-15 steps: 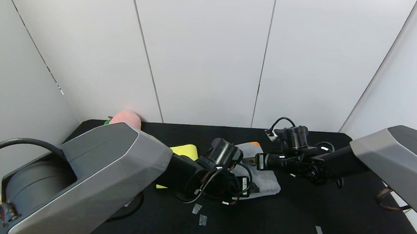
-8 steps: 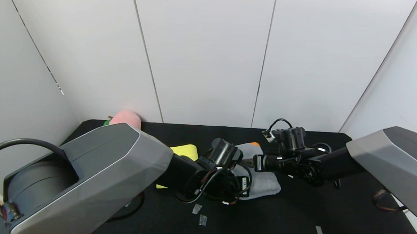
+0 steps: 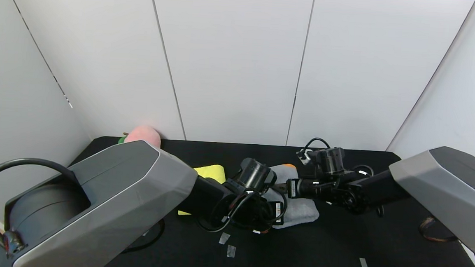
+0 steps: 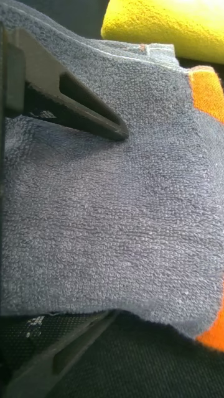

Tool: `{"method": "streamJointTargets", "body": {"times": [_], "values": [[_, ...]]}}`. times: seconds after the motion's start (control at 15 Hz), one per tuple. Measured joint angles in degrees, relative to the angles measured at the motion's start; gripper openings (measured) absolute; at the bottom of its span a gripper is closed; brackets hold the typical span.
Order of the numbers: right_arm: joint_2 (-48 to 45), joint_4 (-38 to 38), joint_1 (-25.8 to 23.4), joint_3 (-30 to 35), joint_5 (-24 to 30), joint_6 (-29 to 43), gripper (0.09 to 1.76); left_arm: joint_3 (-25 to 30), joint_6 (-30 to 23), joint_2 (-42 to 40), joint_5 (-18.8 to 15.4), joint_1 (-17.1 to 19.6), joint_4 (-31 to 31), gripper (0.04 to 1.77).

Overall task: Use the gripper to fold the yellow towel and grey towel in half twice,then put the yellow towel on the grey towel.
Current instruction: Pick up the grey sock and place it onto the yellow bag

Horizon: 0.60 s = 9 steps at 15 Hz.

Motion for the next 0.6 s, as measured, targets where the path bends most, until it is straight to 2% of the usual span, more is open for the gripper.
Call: {"method": "streamJointTargets", "body": {"times": [0.07, 0.27, 0.4, 0.53, 0.6], "values": [[0.06, 0.0, 0.11, 0.0, 0.0, 0.02, 1.71, 0.0, 0.0, 0.0, 0.05, -0.02, 0.02, 0.2], [0.27, -0.06, 0.32, 0.0, -0.05, 0.0, 1.21, 0.06, 0.0, 0.0, 0.13, -0.05, 0.02, 0.2], [0.39, -0.16, 0.51, 0.0, -0.07, 0.02, 0.97, 0.09, 0.09, 0.0, 0.16, -0.05, 0.05, 0.2], [0.46, -0.16, 0.55, 0.0, -0.11, 0.02, 0.79, 0.11, 0.09, -0.07, 0.16, -0.05, 0.02, 0.2], [0.44, -0.13, 0.57, 0.0, -0.1, 0.0, 0.62, 0.13, 0.05, -0.11, 0.16, -0.05, 0.02, 0.2]]}}
